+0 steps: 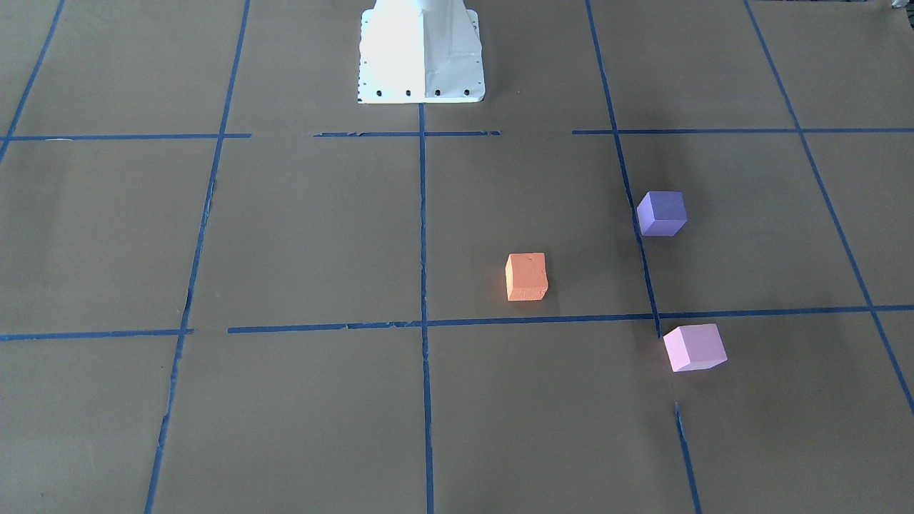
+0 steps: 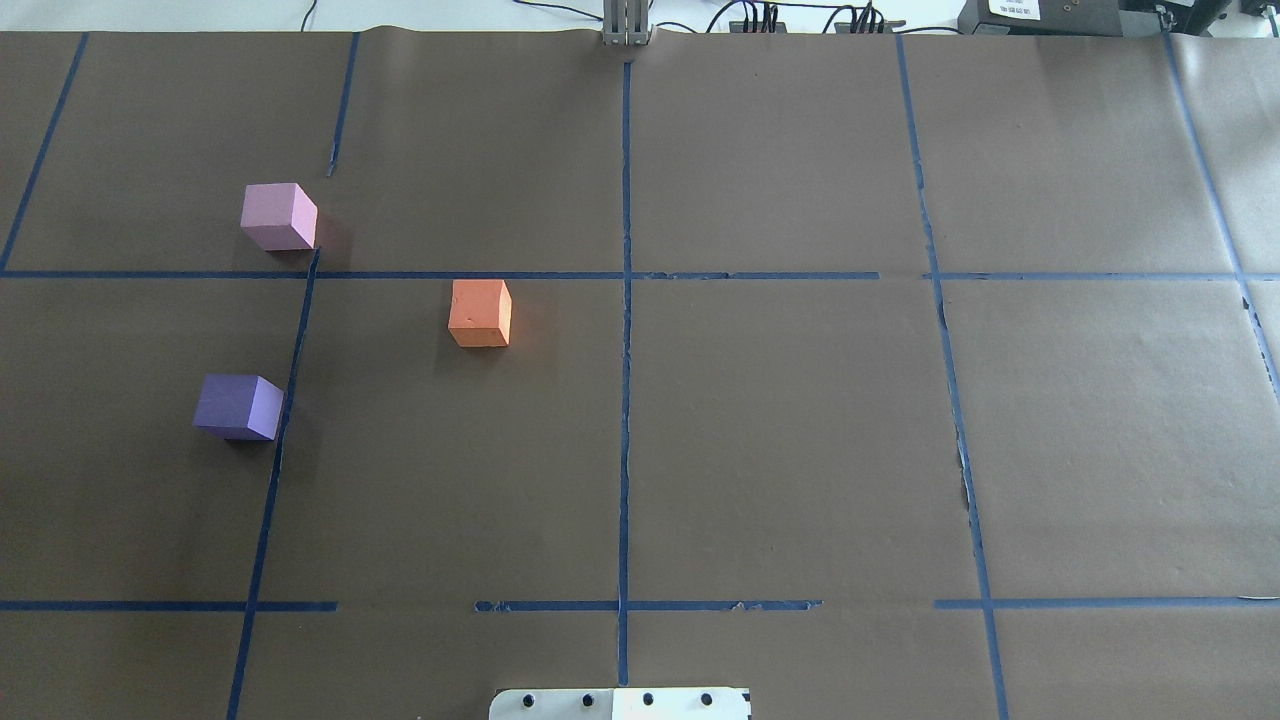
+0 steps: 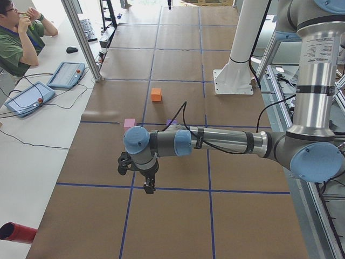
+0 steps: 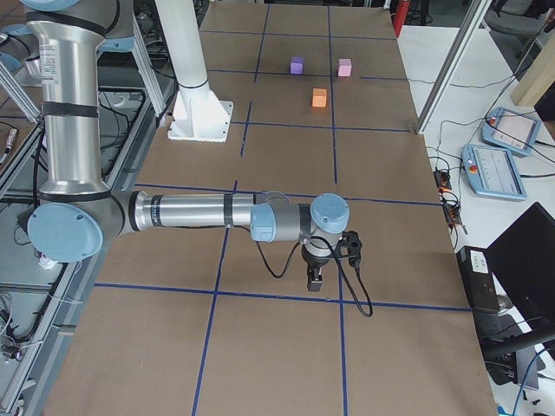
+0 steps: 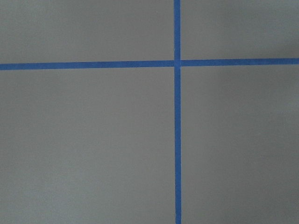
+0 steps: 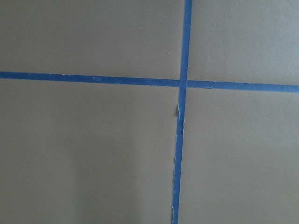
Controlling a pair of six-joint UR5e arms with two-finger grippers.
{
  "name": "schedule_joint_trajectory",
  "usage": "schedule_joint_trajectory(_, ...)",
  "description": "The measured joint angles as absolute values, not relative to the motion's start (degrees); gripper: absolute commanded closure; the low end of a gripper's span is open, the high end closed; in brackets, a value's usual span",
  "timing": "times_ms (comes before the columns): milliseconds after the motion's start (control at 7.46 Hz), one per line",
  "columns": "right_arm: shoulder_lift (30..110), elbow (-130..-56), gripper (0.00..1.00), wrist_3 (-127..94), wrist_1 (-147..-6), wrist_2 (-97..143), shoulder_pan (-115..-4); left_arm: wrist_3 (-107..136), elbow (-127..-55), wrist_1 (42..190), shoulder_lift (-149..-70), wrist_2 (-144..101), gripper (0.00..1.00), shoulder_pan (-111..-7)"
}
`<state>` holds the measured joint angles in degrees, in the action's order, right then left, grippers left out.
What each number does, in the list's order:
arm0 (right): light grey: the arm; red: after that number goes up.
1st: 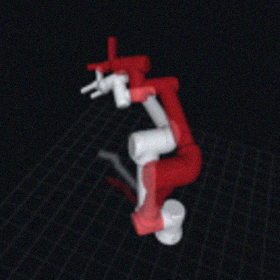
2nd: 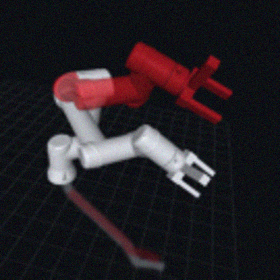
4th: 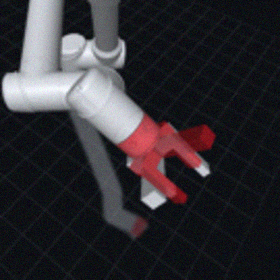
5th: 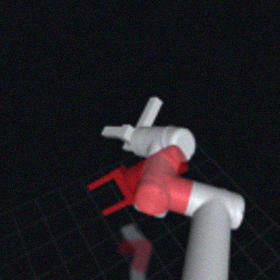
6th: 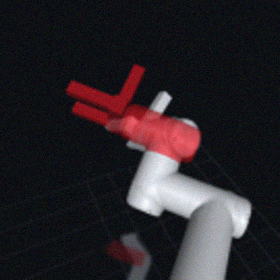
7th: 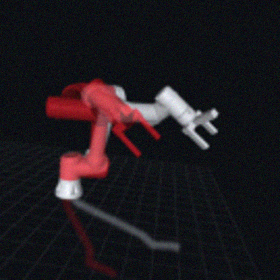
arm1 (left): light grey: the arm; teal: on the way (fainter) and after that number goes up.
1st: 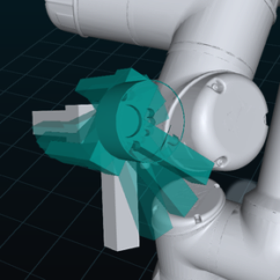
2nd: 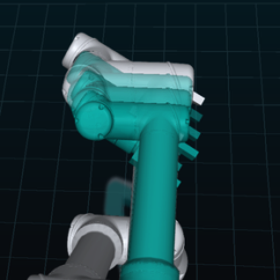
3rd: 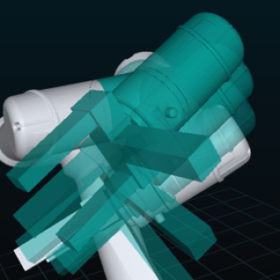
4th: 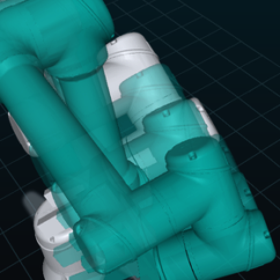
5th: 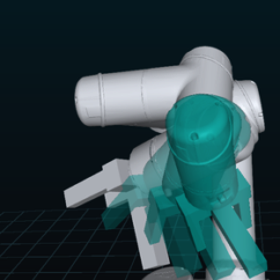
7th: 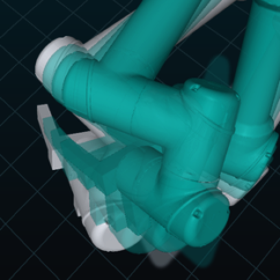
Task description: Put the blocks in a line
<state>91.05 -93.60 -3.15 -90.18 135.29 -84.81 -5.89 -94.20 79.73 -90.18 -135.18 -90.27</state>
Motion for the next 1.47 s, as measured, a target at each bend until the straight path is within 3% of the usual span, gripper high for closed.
schedule_joint_trajectory(670, 91.1, -93.6, 0.00, -3.1, -90.2, 135.3, -84.8, -2.9, -97.5, 78.4, -94.9, -135.4, 0.00, -89.9)
schedule_joint_trajectory(1072, 91.1, -93.6, 0.00, -3.1, -90.2, 135.3, -84.8, 6.8, -105.2, 69.1, -107.7, -135.5, 0.00, -83.1)
schedule_joint_trajectory(1474, 91.1, -93.6, 0.00, -3.2, -90.2, 135.3, -84.8, 21.9, -110.1, 66.7, -119.4, -135.2, 0.00, -70.0)
